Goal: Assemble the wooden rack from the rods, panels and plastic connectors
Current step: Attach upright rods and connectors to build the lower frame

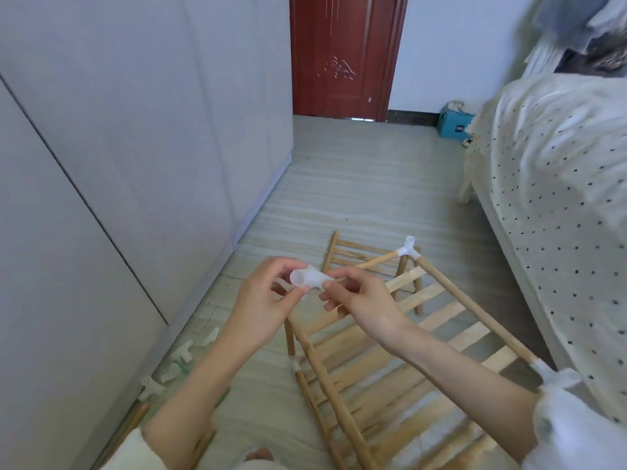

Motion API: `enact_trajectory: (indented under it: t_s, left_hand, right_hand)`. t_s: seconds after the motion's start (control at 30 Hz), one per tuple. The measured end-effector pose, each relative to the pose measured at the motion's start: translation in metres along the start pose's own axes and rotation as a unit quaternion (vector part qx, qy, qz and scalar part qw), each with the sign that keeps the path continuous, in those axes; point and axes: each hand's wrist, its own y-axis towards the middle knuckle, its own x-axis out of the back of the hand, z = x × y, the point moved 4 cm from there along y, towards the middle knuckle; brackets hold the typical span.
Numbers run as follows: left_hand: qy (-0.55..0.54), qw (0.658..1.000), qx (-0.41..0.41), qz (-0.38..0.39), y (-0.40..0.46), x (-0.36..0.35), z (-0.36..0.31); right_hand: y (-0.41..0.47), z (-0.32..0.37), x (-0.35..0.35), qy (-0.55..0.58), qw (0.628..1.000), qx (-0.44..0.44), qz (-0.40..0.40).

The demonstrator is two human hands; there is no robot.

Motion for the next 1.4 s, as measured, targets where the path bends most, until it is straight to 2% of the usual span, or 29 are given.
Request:
enact_trajectory:
  t_s: [0.13, 0.23, 0.37, 0.5, 0.67, 0.77, 0.87, 1.03, 1.17, 1.27, 1.4]
  left_hand:
    - [-0.049, 0.998, 0.038, 0.031, 0.003, -0.006, -0.014]
    - [-0.085, 0.995, 0.049, 0.033, 0.002, -0.009, -0.021]
    - [-0.078, 0.994, 0.048, 0.055, 0.000, -0.007, -0.031]
    - [-0.038, 0.997, 0.039, 0.055, 0.002, -0.004, -0.035]
    - [-0.048, 0.995, 0.083, -0.029, 0.000, 0.000, -0.017]
    - [-0.047, 0.994, 0.088, -0.043, -0.001, -0.001, -0.014]
    - [-0.067, 0.993, 0.088, -0.046, 0.000, -0.002, -0.016]
    - [-0.062, 0.997, 0.050, 0.004, -0.003, -0.004, -0.010]
    - [-0.044, 0.997, 0.063, 0.007, -0.003, -0.002, 0.002]
    - [-0.043, 0.995, 0.084, -0.027, 0.001, 0.001, 0.017]
    - [-0.070, 0.978, 0.164, -0.108, 0.000, 0.011, 0.056]
  right_hand:
    - [-0.011, 0.005, 0.012, 0.138, 0.990, -0.026, 0.000]
    - [-0.016, 0.007, 0.015, 0.179, 0.983, -0.035, 0.024]
    - [-0.021, 0.006, 0.016, 0.132, 0.989, -0.026, 0.066]
    - [-0.021, 0.012, 0.015, 0.062, 0.997, 0.014, 0.051]
    - [-0.018, 0.016, 0.008, -0.019, 0.996, 0.085, 0.033]
    - [-0.015, 0.015, 0.001, -0.033, 0.994, 0.098, 0.046]
    - [-0.013, 0.010, -0.007, 0.014, 0.996, 0.060, 0.070]
    - [-0.002, -0.003, -0.009, 0.223, 0.971, -0.067, 0.049]
    - [0.006, -0.010, -0.016, 0.251, 0.959, -0.099, 0.090]
    - [0.017, -0.016, -0.018, 0.223, 0.965, -0.113, 0.081]
    - [0.040, -0.034, -0.011, 0.010, 0.992, -0.111, 0.056]
